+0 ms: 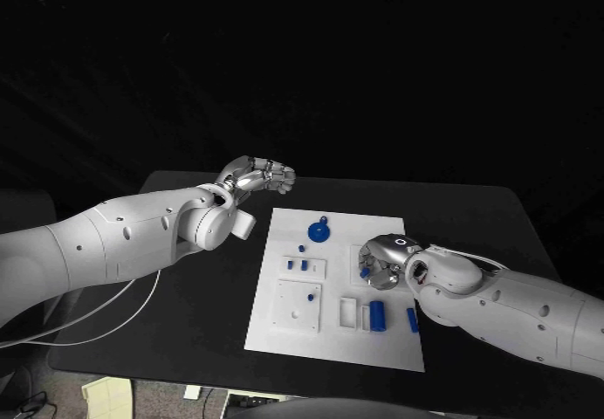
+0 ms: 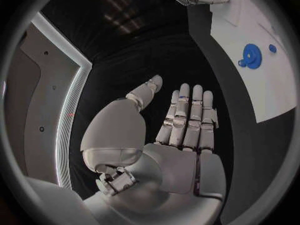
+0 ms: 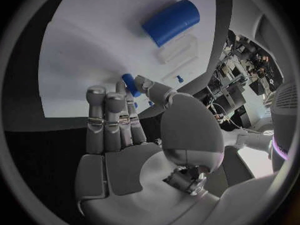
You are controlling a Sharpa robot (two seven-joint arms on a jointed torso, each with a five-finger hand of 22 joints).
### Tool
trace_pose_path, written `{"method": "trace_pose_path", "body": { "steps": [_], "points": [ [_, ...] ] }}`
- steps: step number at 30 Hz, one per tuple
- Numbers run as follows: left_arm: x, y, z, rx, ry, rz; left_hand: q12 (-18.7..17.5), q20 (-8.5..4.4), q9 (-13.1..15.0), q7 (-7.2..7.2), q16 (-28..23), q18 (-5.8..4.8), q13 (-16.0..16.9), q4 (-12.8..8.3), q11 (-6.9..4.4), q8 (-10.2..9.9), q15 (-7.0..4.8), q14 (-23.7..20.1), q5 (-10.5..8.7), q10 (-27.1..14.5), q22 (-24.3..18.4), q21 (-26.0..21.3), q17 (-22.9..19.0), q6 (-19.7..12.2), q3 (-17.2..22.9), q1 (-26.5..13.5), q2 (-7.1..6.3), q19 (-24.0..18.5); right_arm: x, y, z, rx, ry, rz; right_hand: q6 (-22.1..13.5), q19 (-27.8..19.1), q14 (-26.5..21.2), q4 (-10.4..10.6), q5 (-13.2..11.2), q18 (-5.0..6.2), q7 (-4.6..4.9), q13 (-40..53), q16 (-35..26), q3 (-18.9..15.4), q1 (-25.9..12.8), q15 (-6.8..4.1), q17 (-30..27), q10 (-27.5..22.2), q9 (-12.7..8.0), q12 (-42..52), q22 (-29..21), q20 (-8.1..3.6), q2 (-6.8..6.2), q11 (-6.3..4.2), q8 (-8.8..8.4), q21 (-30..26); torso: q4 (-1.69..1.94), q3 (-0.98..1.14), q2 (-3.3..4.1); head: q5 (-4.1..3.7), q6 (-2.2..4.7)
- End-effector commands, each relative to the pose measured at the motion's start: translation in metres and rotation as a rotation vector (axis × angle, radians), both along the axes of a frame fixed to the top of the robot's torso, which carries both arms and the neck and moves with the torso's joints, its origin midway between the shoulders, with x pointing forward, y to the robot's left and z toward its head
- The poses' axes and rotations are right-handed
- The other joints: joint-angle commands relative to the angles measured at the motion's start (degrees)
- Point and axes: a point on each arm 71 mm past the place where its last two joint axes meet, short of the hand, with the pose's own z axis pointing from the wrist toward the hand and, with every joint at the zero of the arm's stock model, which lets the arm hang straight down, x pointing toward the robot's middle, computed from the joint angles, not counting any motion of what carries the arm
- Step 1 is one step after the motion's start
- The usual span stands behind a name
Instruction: Assemble the parts on the task board
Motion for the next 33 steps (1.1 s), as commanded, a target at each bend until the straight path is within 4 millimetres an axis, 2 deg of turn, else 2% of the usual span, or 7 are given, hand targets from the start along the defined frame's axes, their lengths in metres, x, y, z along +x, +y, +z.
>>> {"method": "trace_pose_path", "body": {
  "steps": [1,8,17,25,33],
  "points": [
    [0.0,-0.002,0.001,-0.012,-0.002,-0.013,-0.21,-0.08,-0.08,0.27,-0.21,1.12,-0.09,0.13,0.31,0.34,0.15,0.33,0.05,0.07,0.06,-0.39,0.06,-0.19,-0.23,-0.25,0.16,0.42,-0.002,0.002,0.001,0.008,-0.028,0.024,0.82,0.08,0.1,-0.5,-0.21,4.0,-0.22,0.42,0.28,0.29,-0.14,-0.53,-0.05,1.46,0.66,0.38,1.23,-0.38,1.29,0.1,0.87,0.32,-0.02,-0.02,-0.01,0.12,-0.01],
    [0.0,-0.002,0.001,-0.011,-0.002,-0.012,-0.2,-0.08,-0.09,0.27,-0.24,1.12,-0.1,0.15,0.31,0.34,0.15,0.34,0.05,0.07,0.08,-0.41,0.08,-0.2,-0.23,-0.25,0.17,0.42,-0.002,0.001,0.002,0.01,-0.044,0.02,1.84,0.26,0.27,-1.56,-0.22,4.0,-0.62,1.2,0.43,0.94,-0.7,-0.9,0.09,2.37,0.91,0.72,1.2,-0.62,1.95,-0.3,1.22,0.83,-0.01,-0.05,-0.05,0.14,0.07],
    [0.0,-0.001,0.001,-0.01,-0.002,-0.01,-0.2,-0.08,-0.1,0.27,-0.27,1.12,-0.12,0.16,0.3,0.35,0.15,0.34,0.05,0.07,0.1,-0.44,0.1,-0.2,-0.23,-0.23,0.17,0.43,-0.004,0.0,0.006,0.041,-0.062,0.018,2.17,0.27,0.29,-1.99,-0.23,4.0,-0.75,1.51,0.48,1.29,-1.0,-1.01,0.17,2.6,0.97,0.75,1.18,-0.7,1.99,-0.4,1.28,1.0,0.02,-0.06,-0.03,0.25,0.25],
    [0.001,0.0,0.001,-0.009,-0.003,-0.007,-0.2,-0.09,-0.11,0.27,-0.3,1.12,-0.14,0.17,0.29,0.37,0.15,0.35,0.05,0.07,0.13,-0.47,0.13,-0.2,-0.22,-0.21,0.16,0.43,-0.005,0.003,0.018,0.072,-0.082,0.027,2.31,0.31,0.32,-2.17,-0.24,3.99,-0.8,1.66,0.53,1.52,-1.08,-1.05,0.22,2.68,0.99,0.74,1.16,-0.74,1.93,-0.44,1.3,1.09,-0.02,-0.05,-0.05,0.53,0.92],
    [0.001,-0.001,0.001,-0.009,-0.004,-0.008,-0.19,-0.09,-0.12,0.26,-0.32,1.12,-0.16,0.18,0.29,0.38,0.14,0.36,0.06,0.07,0.15,-0.5,0.15,-0.2,-0.22,-0.19,0.16,0.43,-0.008,0.008,0.021,0.094,-0.08,0.039,2.38,0.35,0.35,-2.24,-0.23,4.0,-0.83,1.73,0.57,1.66,-1.11,-1.07,0.26,2.72,1.0,0.73,1.14,-0.77,1.88,-0.46,1.29,1.14,0.07,-0.02,-0.04,0.75,1.1]
  ]
}}
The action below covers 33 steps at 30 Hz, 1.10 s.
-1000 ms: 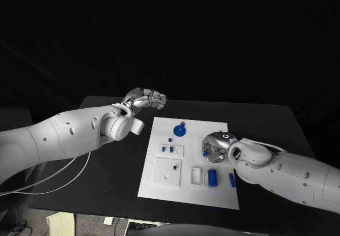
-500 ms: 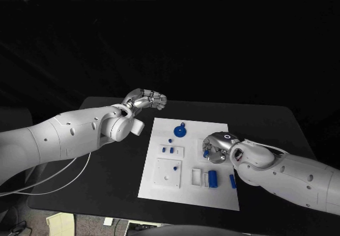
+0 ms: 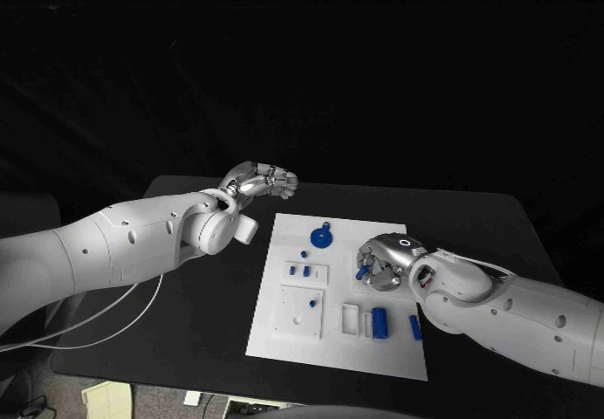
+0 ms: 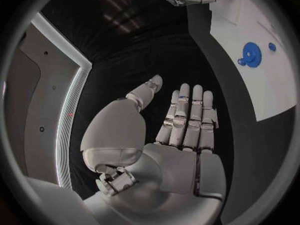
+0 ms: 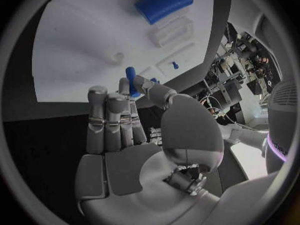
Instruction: Assemble the parts on the task board
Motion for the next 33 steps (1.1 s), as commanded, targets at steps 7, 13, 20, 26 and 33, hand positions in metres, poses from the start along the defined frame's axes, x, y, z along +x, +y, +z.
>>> {"method": "trace_pose_path", "body": {
  "steps": [7,13,20,26,33],
  "points": [
    [0.0,-0.002,0.001,-0.011,-0.005,-0.011,-0.19,-0.09,-0.08,0.26,-0.34,1.12,-0.08,0.19,0.28,0.38,0.14,0.36,0.05,0.08,0.07,-0.29,0.07,-0.19,-0.22,-0.18,0.16,0.44,-0.008,0.014,0.003,0.036,0.01,0.041,1.0,0.52,0.44,-0.27,-0.17,3.98,0.4,0.09,0.36,0.07,-0.29,-0.1,0.07,-0.4,1.04,0.22,1.13,-0.08,0.34,-0.16,0.96,0.33,-0.04,-0.02,-0.01,0.37,-0.18],
    [0.0,-0.003,0.001,-0.012,-0.005,-0.013,-0.18,-0.09,-0.09,0.26,-0.36,1.12,-0.09,0.2,0.28,0.39,0.14,0.37,0.05,0.08,0.08,-0.31,0.09,-0.19,-0.22,-0.18,0.16,0.44,-0.016,0.034,0.006,0.054,0.029,0.086,1.02,0.55,0.44,-0.3,-0.15,3.98,0.4,0.14,0.37,0.12,-0.35,-0.1,0.09,-0.38,1.04,0.21,1.13,-0.09,0.37,-0.16,0.95,0.36,-0.04,-0.02,0.02,0.82,-0.57],
    [0.0,-0.005,0.001,-0.013,-0.004,-0.017,-0.18,-0.09,-0.1,0.26,-0.38,1.12,-0.1,0.21,0.27,0.4,0.14,0.38,0.04,0.08,0.1,-0.33,0.11,-0.19,-0.23,-0.17,0.15,0.45,-0.028,0.07,0.01,0.069,0.053,0.159,1.01,0.56,0.44,-0.36,-0.13,3.98,0.41,0.2,0.39,0.14,-0.49,-0.1,0.12,-0.39,1.03,0.17,1.12,-0.09,0.48,-0.15,0.9,0.39,0.02,-0.09,-0.02,1.42,-0.86],
    [0.001,-0.008,0.001,-0.015,-0.003,-0.022,-0.18,-0.09,-0.1,0.26,-0.4,1.11,-0.12,0.22,0.26,0.41,0.13,0.38,0.04,0.09,0.12,-0.35,0.13,-0.19,-0.23,-0.17,0.15,0.45,-0.039,0.097,0.007,0.052,0.062,0.219,0.96,0.52,0.41,-0.57,-0.1,3.98,0.44,0.3,0.38,0.14,-0.71,-0.07,0.14,-0.45,1.01,0.08,1.12,-0.09,0.71,-0.13,0.81,0.43,0.12,-0.14,0.01,2.0,-1.12],
    [0.001,-0.012,0.001,-0.017,-0.002,-0.029,-0.18,-0.08,-0.11,0.26,-0.42,1.11,-0.13,0.25,0.26,0.42,0.13,0.39,0.02,0.09,0.13,-0.38,0.15,-0.19,-0.24,-0.19,0.15,0.45,-0.049,0.113,-0.011,0.002,0.082,0.255,0.96,0.45,0.39,-0.9,-0.07,3.98,0.45,0.42,0.37,0.11,-0.91,-0.06,0.16,-0.47,1.0,0.01,1.12,-0.09,0.96,-0.11,0.74,0.48,0.2,-0.1,0.05,2.65,-1.39]
  ]
}}
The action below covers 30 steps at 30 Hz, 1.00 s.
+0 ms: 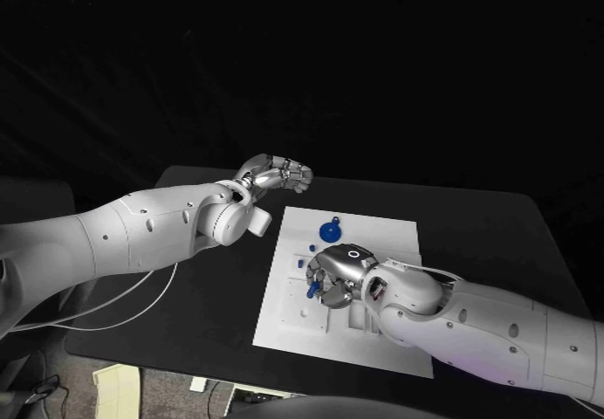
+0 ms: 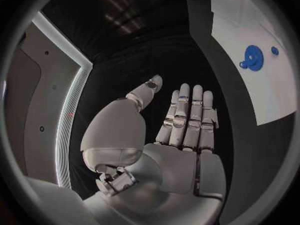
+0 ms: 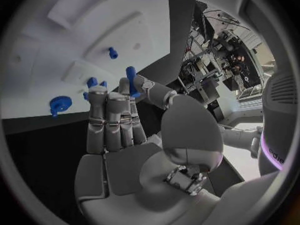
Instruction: Assemble the parts on the task board
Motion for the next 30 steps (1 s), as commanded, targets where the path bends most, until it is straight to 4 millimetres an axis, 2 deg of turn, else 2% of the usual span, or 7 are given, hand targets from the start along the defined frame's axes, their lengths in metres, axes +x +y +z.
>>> {"method": "trace_pose_path", "body": {
  "steps": [1,5,16,25,30],
  "points": [
    [0.0,-0.003,0.001,-0.012,-0.002,-0.015,-0.18,-0.08,-0.07,0.26,-0.2,1.11,-0.09,0.25,0.25,0.22,0.13,0.39,0.02,0.09,0.1,-0.38,0.06,-0.19,-0.24,-0.19,0.14,0.45,-0.003,0.004,-0.007,-0.06,-0.005,0.025,0.67,0.29,0.35,-0.37,-0.06,3.97,0.37,0.08,0.37,0.03,-0.28,-0.09,0.06,-0.46,1.0,0.01,1.12,0.03,0.52,-0.08,0.73,0.26,0.13,0.01,0.06,0.4,-0.22],
    [0.0,-0.005,0.001,-0.014,-0.002,-0.019,-0.18,-0.08,-0.07,0.26,-0.21,1.11,-0.09,0.26,0.25,0.23,0.13,0.39,0.02,0.09,0.11,-0.39,0.06,-0.19,-0.25,-0.19,0.14,0.45,-0.008,0.009,-0.014,-0.072,-0.003,0.044,0.68,0.28,0.35,-0.5,-0.04,3.97,0.37,0.12,0.37,0.03,-0.33,-0.09,0.07,-0.45,0.99,-0.01,1.12,0.03,0.6,-0.08,0.71,0.28,-0.01,0.0,0.04,0.75,-0.44],
    [0.001,-0.006,0.001,-0.014,0.0,-0.022,-0.18,-0.09,-0.09,0.26,-0.25,1.1,-0.12,0.3,0.24,0.23,0.12,0.38,0.02,0.08,0.13,-0.43,0.09,-0.2,-0.25,-0.2,0.16,0.45,-0.017,0.021,-0.027,-0.078,0.011,0.064,0.77,0.3,0.38,-0.82,0.01,3.97,0.35,0.26,0.4,0.03,-0.46,-0.11,0.1,-0.38,1.0,-0.03,1.13,0.01,0.73,-0.1,0.69,0.38,-0.04,0.05,0.07,1.34,-1.08],
    [0.001,-0.007,0.001,-0.014,0.0,-0.023,-0.18,-0.09,-0.1,0.26,-0.28,1.1,-0.14,0.33,0.24,0.24,0.11,0.38,0.02,0.08,0.15,-0.46,0.11,-0.21,-0.26,-0.22,0.17,0.45,-0.015,0.021,-0.029,-0.083,0.008,0.059,0.8,0.32,0.4,-0.95,0.02,3.97,0.35,0.33,0.41,0.03,-0.54,-0.12,0.11,-0.35,1.0,-0.05,1.13,0.0,0.8,-0.11,0.67,0.42,-0.11,0.04,0.02,1.63,-1.36],
    [0.001,-0.008,0.001,-0.014,0.0,-0.024,-0.18,-0.09,-0.1,0.26,-0.3,1.09,-0.15,0.35,0.23,0.24,0.11,0.38,0.02,0.08,0.16,-0.48,0.12,-0.22,-0.26,-0.23,0.17,0.45,-0.014,0.021,-0.03,-0.089,0.005,0.057,0.82,0.33,0.4,-1.0,0.03,3.97,0.35,0.36,0.42,0.04,-0.58,-0.12,0.12,-0.33,1.0,-0.05,1.12,0.0,0.83,-0.12,0.66,0.44,-0.16,0.05,-0.02,1.66,-1.22]
  ]
}}
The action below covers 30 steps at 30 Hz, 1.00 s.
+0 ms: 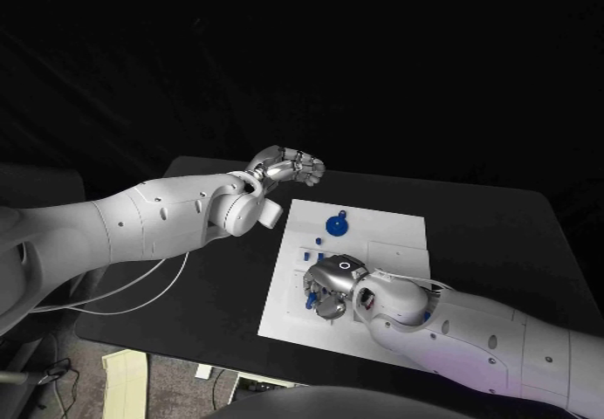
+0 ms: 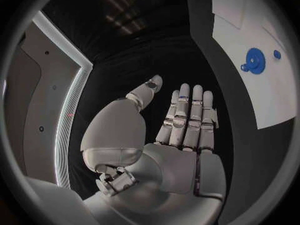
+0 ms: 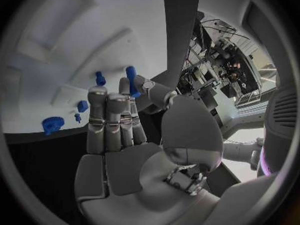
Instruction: Assemble the parts on the task board
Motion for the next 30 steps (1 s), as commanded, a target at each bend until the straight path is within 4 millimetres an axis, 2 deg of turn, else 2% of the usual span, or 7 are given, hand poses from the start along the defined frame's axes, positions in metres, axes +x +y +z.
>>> {"method": "trace_pose_path", "body": {
  "steps": [1,8,30],
  "points": [
    [-0.0002,-0.0028,0.001,-0.012,-0.001,-0.015,-0.18,-0.09,-0.06,0.27,-0.31,1.09,-0.1,0.22,0.23,0.26,0.11,0.38,0.02,0.08,0.07,-0.26,0.08,-0.22,-0.14,-0.23,0.18,0.45,-0.0004,0.0005,-0.0016,-0.023,-0.008,0.01,0.6,0.38,0.3,-0.38,0.03,3.97,0.3,0.09,0.17,0.04,0.04,-0.22,0.08,-0.33,1.0,-0.05,1.12,-0.07,0.66,-0.11,0.65,0.21,-0.06,0.0,-0.06,0.06,0.12],
    [-0.0002,-0.0025,0.0008,-0.012,0.0,-0.015,-0.18,-0.09,-0.07,0.27,-0.33,1.09,-0.12,0.24,0.23,0.26,0.11,0.38,0.01,0.07,0.08,-0.28,0.1,-0.23,-0.15,-0.24,0.17,0.45,0.002,-0.0018,-0.0046,-0.054,-0.014,0.002,0.61,0.38,0.31,-0.43,0.03,3.97,0.29,0.12,0.17,0.05,0.0,-0.23,0.09,-0.33,1.0,-0.07,1.12,-0.07,0.68,-0.12,0.64,0.23,-0.1,0.11,-0.01,0.05,-0.01],
    [-0.0002,-0.0036,0.0008,-0.012,0.001,-0.017,-0.18,-0.1,-0.09,0.27,-0.39,1.07,-0.15,0.3,0.23,0.28,0.1,0.39,0.01,0.07,0.13,-0.35,0.15,-0.23,-0.16,-0.26,0.15,0.46,-0.0023,0.0027,-0.0088,-0.057,-0.019,0.014,0.67,0.4,0.33,-0.62,0.03,3.97,0.28,0.22,0.19,0.09,-0.07,-0.24,0.11,-0.28,1.0,-0.09,1.11,-0.09,0.74,-0.13,0.62,0.28,-0.02,0.02,-0.02,-0.13,-0.17]
  ]
}}
